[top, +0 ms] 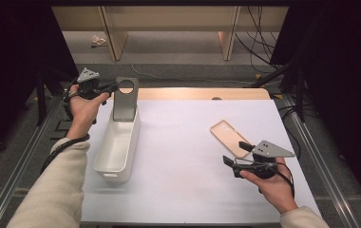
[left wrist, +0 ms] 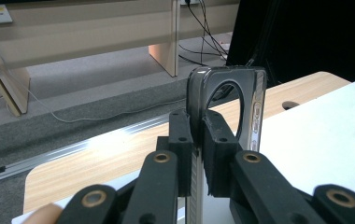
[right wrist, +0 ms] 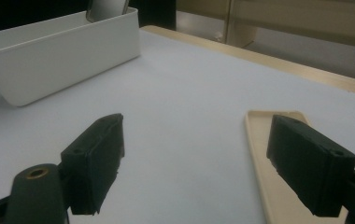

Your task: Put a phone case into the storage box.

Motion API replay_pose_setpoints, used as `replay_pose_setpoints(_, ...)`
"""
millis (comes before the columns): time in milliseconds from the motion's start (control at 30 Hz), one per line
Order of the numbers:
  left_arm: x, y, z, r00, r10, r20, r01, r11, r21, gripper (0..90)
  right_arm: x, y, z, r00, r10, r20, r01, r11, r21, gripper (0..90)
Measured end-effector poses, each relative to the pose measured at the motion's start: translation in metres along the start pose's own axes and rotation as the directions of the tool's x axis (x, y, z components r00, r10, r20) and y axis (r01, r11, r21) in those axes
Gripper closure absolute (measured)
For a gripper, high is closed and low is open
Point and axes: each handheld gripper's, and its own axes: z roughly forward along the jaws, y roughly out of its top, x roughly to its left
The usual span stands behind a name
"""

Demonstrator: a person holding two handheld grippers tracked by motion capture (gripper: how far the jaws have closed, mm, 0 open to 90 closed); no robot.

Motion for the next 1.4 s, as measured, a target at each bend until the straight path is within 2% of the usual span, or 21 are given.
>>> replay_pose_setpoints(267,0.003,-0.006,0.009,0.9998,-0.01,-0.016,0.01,0.9997,0.024,82.9,0.0,0.0,0.0,1.0,-0.002,-0.001,0.002,1.0,0.0,20.2)
replay_pose_setpoints(667,0.01,-0.021,0.018,0.9986,-0.049,-0.02,0.05,0.9974,0.051,82.8,-0.001,0.0,0.0,1.0,-0.001,0.0,0.001,1.0,0.001,20.3)
replay_pose_setpoints(1000,0.017,-0.03,0.02,0.9955,-0.091,-0.027,0.093,0.993,0.072,82.4,0.0,0.0,0.0,1.0,-0.004,-0.002,0.004,1.0,0.001,20.3)
replay_pose_setpoints(1133,0.02,-0.034,0.021,0.995,-0.097,-0.025,0.099,0.9906,0.095,81.6,0.0,0.0,0.001,1.0,-0.004,-0.002,0.004,1.0,0.001,20.4)
replay_pose_setpoints(1233,0.021,-0.038,0.022,0.9956,-0.086,-0.037,0.09,0.9889,0.119,81.1,0.0,0.0,0.001,1.0,-0.004,-0.003,0.004,1.0,0.001,20.4)
replay_pose_setpoints(1400,0.023,-0.043,0.024,0.9941,-0.097,-0.049,0.102,0.9875,0.12,80.3,0.0,0.0,0.0,1.0,-0.003,-0.003,0.003,1.0,0.001,20.4)
